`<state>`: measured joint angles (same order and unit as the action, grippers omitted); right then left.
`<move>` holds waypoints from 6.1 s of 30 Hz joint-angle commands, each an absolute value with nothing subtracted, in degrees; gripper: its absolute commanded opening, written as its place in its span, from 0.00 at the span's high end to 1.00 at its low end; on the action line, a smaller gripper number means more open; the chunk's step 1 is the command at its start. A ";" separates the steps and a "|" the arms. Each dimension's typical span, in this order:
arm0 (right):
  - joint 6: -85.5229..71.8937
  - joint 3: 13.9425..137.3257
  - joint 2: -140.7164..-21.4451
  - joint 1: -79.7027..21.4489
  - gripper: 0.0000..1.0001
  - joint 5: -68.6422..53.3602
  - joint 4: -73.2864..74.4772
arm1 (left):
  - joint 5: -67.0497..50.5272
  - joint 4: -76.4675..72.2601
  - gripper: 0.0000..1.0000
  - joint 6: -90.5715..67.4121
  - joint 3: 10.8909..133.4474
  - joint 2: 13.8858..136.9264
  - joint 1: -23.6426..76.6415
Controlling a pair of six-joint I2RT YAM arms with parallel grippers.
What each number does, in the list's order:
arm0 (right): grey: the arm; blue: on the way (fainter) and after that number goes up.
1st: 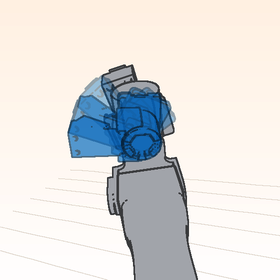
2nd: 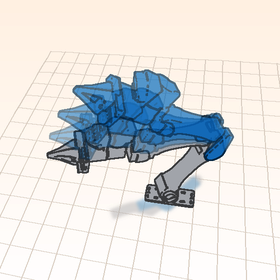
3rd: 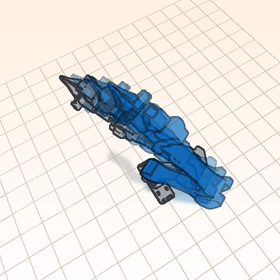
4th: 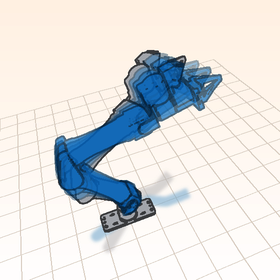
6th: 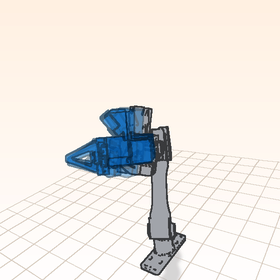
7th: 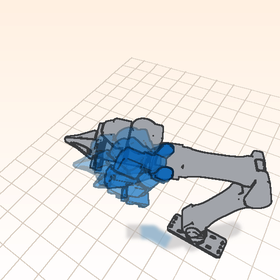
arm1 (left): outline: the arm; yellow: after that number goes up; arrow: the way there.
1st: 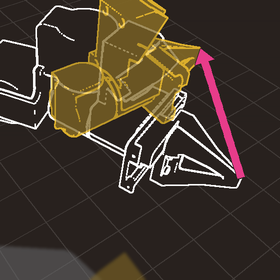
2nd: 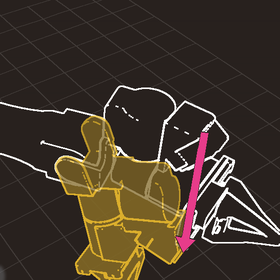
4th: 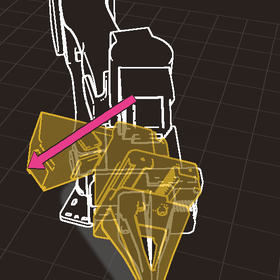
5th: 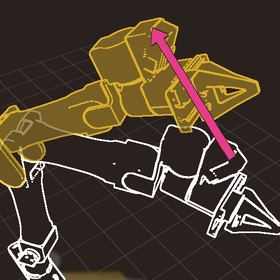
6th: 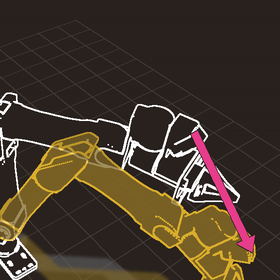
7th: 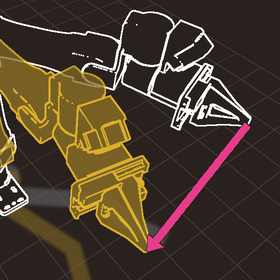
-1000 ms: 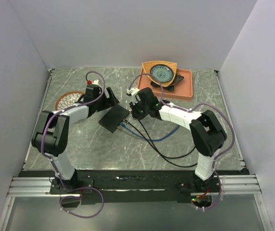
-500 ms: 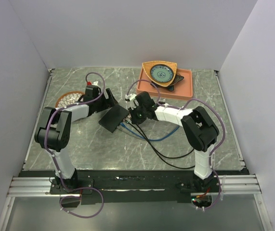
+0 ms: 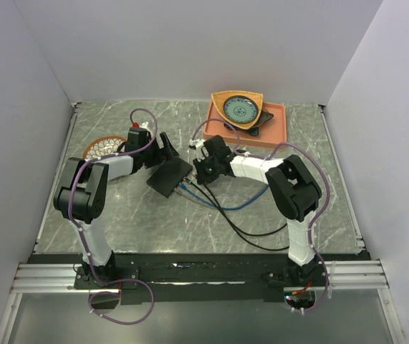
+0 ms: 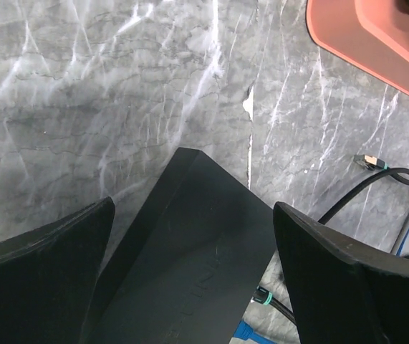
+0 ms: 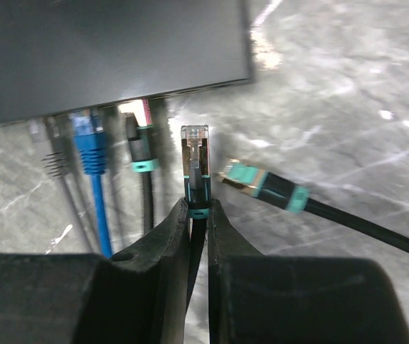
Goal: Insert the plug into the switch port
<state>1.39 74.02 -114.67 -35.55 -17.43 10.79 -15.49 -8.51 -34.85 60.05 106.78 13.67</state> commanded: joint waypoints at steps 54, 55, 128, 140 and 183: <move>6.07 93.06 -125.06 -39.73 1.00 -10.64 29.69 | -22.85 -9.14 0.34 -32.78 62.75 110.13 12.22; 6.15 93.69 -125.33 -39.64 1.00 -10.46 30.23 | -22.85 -9.05 0.34 -32.78 62.75 110.21 12.22; 5.71 92.64 -125.60 -40.34 1.00 -9.67 14.06 | -41.57 -13.36 0.42 -28.48 62.40 113.29 12.22; 5.36 93.60 -124.10 -40.43 1.00 -10.46 13.62 | -44.99 -12.48 0.51 -27.42 63.11 113.55 12.22; 1.58 100.55 -123.93 -40.87 1.00 -12.83 -3.69 | -50.19 -3.78 0.62 -22.41 66.27 116.63 13.71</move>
